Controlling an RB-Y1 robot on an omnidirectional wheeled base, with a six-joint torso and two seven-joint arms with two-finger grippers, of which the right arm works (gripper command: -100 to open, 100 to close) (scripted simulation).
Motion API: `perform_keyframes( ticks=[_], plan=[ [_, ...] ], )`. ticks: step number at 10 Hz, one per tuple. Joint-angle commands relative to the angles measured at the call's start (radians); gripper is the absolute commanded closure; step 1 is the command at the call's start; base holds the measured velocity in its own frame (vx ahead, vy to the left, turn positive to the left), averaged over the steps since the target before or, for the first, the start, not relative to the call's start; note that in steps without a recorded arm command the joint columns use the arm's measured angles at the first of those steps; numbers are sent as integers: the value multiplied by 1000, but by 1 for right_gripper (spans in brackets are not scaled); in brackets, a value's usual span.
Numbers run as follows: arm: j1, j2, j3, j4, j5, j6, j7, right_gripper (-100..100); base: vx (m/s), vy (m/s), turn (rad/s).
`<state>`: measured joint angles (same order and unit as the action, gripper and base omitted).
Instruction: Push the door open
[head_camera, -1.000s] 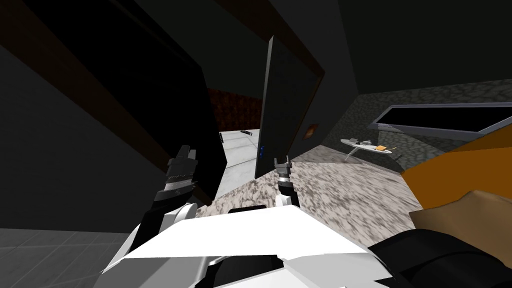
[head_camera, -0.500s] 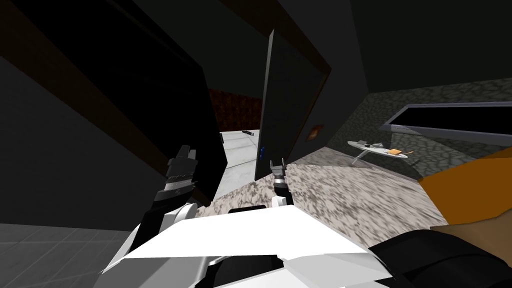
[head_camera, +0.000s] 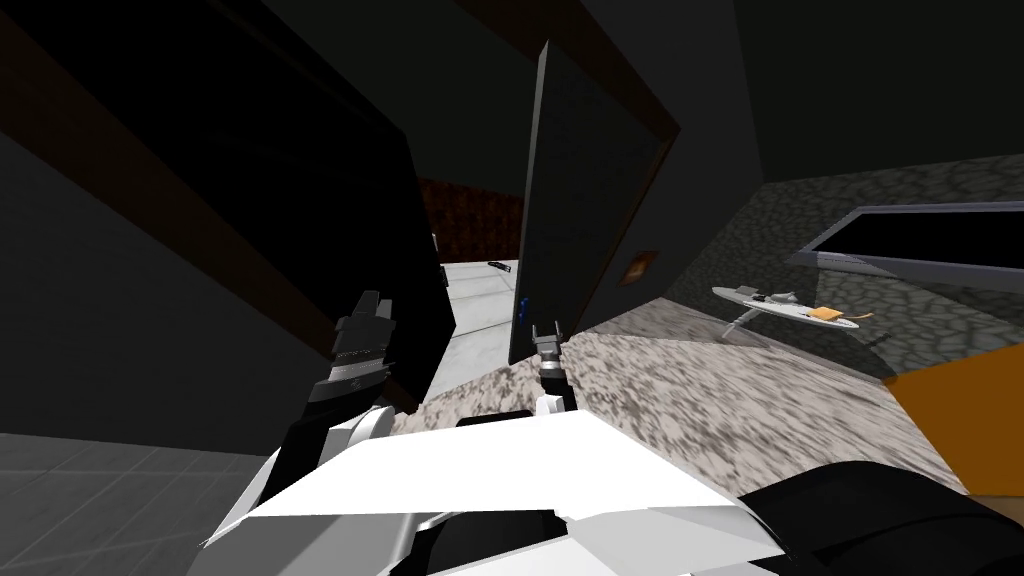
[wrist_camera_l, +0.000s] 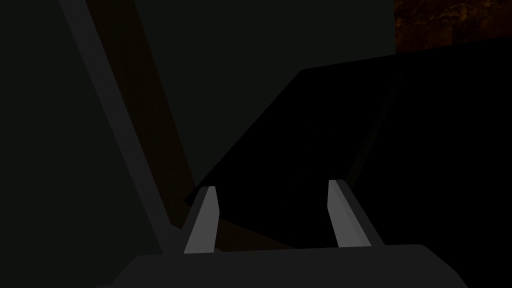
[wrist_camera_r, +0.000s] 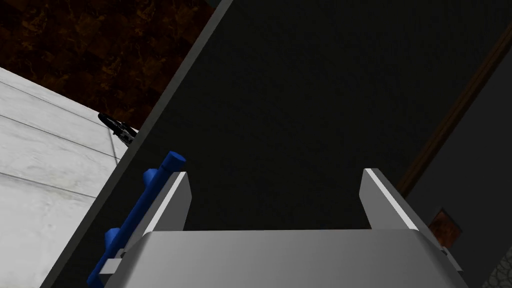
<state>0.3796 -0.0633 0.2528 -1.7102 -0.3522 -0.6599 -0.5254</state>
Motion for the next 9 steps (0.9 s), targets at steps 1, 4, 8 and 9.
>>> perform_keyframes(
  ticks=[1, 4, 8, 9],
  plan=[
    [-4, -4, 13, 31, -8, -17, -19, -100, 48, -77, 34],
    [-31, -5, 65, 125, -51, -49, -83, -100, 55, -86, 99],
    [-58, -4, 118, 223, -93, -81, -146, -100, 68, -103, 76],
    [-67, -3, 135, 254, -107, -92, -167, -100, 47, -93, 107]
  ],
)
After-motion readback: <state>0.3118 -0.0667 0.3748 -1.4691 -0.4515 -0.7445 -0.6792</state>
